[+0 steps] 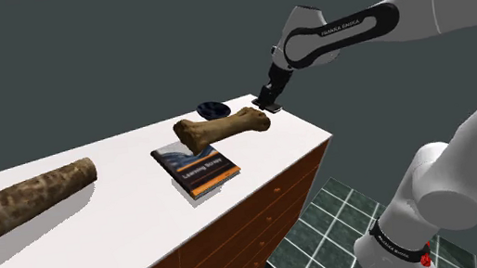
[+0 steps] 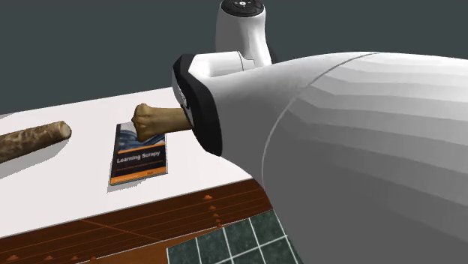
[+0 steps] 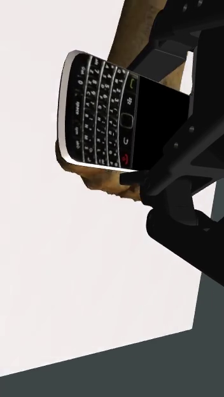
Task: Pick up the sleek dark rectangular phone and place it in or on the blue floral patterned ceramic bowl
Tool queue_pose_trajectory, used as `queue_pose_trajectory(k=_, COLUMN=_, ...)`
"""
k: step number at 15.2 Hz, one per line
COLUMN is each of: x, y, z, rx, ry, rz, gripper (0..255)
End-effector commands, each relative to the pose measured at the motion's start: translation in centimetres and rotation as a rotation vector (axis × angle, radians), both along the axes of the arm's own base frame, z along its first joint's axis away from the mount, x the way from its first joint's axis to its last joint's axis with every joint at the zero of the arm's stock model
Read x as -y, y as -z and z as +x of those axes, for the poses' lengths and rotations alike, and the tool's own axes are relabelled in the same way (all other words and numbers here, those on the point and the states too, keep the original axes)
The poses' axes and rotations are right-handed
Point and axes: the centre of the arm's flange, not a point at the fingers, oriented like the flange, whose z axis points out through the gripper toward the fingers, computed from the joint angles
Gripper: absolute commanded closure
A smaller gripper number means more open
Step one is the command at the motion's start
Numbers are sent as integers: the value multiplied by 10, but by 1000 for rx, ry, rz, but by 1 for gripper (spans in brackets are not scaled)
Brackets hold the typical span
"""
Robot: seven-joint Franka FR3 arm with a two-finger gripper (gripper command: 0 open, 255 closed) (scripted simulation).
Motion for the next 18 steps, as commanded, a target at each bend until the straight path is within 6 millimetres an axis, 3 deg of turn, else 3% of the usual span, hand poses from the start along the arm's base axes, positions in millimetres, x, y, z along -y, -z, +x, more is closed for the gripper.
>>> queue_pose_trajectory(k=1, x=-9, y=2, z=26, rx=0, ry=0, rz=0, gripper=255)
queue_pose_trajectory(k=15, x=-61, y=-1, z=204, rx=0, ry=0, rz=0, gripper=255)
queue_pose_trajectory(k=18, x=-63, y=9, z=213, rx=0, ry=0, rz=0, gripper=255)
